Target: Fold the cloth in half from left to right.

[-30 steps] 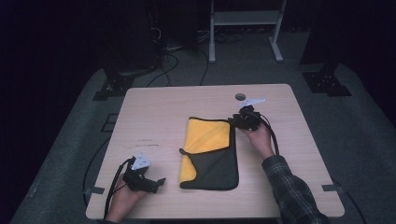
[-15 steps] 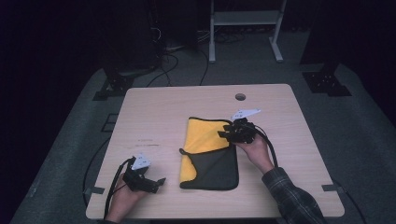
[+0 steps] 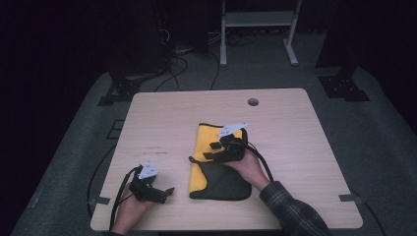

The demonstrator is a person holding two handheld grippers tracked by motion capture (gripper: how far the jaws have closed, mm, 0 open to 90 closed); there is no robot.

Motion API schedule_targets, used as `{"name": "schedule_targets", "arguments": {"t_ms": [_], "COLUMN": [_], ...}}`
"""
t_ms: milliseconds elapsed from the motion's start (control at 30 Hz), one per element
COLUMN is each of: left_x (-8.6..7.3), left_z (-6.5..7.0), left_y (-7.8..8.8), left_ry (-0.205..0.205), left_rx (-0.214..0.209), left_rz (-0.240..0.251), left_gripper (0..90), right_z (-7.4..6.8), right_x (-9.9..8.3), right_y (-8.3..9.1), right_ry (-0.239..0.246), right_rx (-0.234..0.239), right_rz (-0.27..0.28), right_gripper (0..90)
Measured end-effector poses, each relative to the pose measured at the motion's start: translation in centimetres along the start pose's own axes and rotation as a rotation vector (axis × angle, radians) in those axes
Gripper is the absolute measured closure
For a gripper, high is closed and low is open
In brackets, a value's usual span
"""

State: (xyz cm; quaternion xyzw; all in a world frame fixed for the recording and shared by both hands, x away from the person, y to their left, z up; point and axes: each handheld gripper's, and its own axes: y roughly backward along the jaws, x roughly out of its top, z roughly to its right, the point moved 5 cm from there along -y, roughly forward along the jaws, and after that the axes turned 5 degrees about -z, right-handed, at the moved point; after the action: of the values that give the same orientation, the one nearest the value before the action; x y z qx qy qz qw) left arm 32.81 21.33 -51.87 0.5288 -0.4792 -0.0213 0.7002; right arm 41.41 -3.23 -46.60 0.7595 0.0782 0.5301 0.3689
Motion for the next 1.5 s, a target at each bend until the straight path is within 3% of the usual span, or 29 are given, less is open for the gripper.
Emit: {"name": "schedule_targets", "arguments": {"t_ms": [400, 700, 1067, 1300, 1500], "left_x": [0.0, 0.0, 0.0, 0.0, 0.0], "left_z": [0.0, 0.0, 0.0, 0.0, 0.0], "left_y": [0.0, 0.0, 0.0, 0.0, 0.0], "left_ry": [0.001, 0.000, 0.003, 0.000, 0.001], "left_rx": [0.000, 0.000, -0.001, 0.001, 0.003], "left_rz": [0.000, 0.000, 0.002, 0.002, 0.000], "left_gripper": [0.0, 0.0, 0.0, 0.0, 0.0], "right_z": [-1.6, -1.9, -2.0, -2.3, -2.1], "right_x": [1.0, 0.4, 0.4, 0.9, 1.1], "right_y": [-4.7, -7.0, -6.8, -5.6, -2.9], "right_ry": [0.040, 0.065, 0.104, 0.112, 0.088], "right_rx": [0.047, 0.041, 0.016, 0.015, 0.027], "right_rz": [-0.031, -0.080, -0.073, -0.040, 0.006], "right_gripper": [42.4, 45.9, 79.3, 83.5, 84.6]}}
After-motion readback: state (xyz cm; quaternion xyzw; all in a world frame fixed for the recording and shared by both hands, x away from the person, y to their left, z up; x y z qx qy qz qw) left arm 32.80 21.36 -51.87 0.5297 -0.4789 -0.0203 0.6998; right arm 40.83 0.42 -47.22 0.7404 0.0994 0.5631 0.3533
